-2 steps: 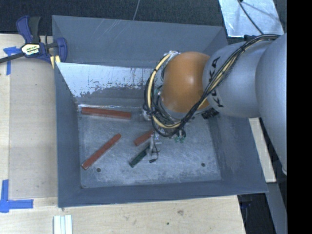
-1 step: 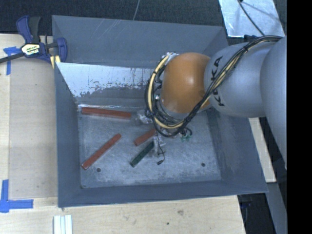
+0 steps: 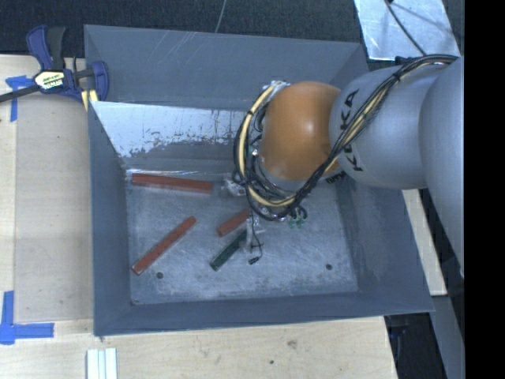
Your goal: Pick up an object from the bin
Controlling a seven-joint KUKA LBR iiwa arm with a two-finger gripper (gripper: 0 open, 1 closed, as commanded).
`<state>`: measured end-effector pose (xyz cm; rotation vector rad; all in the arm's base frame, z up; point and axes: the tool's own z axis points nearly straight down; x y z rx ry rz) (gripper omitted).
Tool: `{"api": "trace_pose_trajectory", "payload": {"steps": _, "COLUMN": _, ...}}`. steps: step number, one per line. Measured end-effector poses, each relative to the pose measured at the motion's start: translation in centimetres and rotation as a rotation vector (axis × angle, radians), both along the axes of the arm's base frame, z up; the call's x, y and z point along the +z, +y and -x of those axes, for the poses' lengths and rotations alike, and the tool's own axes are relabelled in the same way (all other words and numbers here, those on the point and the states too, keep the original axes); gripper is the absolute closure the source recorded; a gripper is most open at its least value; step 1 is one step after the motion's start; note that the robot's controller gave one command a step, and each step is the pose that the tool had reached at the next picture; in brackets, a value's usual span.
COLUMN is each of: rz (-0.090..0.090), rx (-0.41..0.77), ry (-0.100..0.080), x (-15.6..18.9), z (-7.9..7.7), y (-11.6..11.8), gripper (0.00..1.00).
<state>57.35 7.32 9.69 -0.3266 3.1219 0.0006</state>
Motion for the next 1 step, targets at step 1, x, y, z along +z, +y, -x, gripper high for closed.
{"api": "trace_pose_trajectory", "payload": {"steps": 1, "rz": 0.001, "rx": 0.170, "ry": 0.002, "x": -1.88, "z": 0.04, "y": 0.11, "gripper": 0.00}}
